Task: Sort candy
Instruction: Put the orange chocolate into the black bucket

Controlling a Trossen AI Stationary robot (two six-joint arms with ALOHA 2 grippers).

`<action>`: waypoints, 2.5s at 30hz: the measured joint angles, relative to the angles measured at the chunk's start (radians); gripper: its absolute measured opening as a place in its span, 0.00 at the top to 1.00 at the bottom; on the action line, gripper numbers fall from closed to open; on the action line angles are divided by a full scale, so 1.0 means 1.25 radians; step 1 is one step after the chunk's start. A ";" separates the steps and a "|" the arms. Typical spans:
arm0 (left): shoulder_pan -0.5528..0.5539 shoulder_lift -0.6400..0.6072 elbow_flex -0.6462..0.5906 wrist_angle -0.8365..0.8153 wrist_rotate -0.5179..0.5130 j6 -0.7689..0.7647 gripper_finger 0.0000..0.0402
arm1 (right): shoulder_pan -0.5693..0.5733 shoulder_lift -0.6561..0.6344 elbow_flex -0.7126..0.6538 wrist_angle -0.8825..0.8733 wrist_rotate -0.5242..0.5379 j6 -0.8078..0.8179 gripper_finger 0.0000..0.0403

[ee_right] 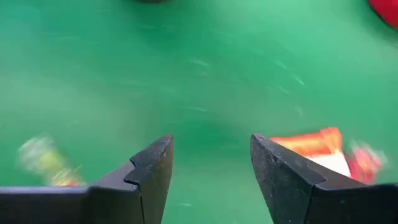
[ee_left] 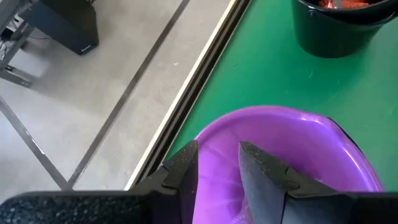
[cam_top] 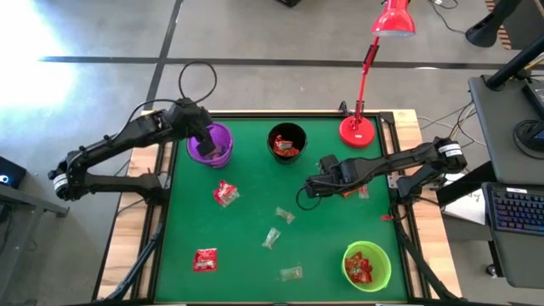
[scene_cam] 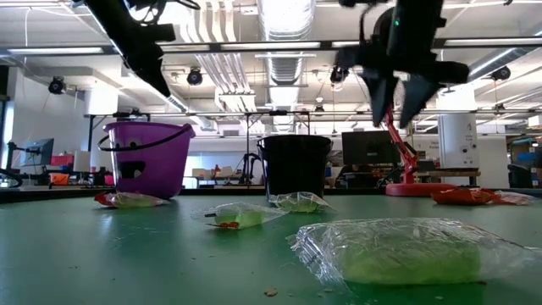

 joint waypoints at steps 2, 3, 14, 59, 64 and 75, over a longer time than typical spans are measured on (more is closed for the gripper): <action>0.000 0.000 0.000 -0.006 0.000 0.000 0.76 | -0.002 0.000 -0.029 -0.017 -0.005 0.097 0.49; 0.000 0.000 0.000 -0.009 0.000 0.000 0.76 | -0.002 0.000 -0.046 -0.022 -0.007 0.144 0.49; 0.000 0.000 0.000 -0.007 0.000 0.000 0.76 | 0.001 0.000 -0.194 -0.019 -0.045 0.470 0.49; 0.000 0.000 0.000 -0.012 0.003 -0.040 0.76 | 0.001 -0.001 -0.368 0.097 -0.039 0.546 0.95; 0.000 0.000 0.000 -0.024 0.007 -0.043 0.76 | 0.005 -0.001 -0.367 0.098 -0.041 0.543 0.97; 0.000 0.000 0.000 -0.024 0.008 -0.043 0.76 | 0.007 -0.005 -0.232 0.090 0.005 0.404 0.97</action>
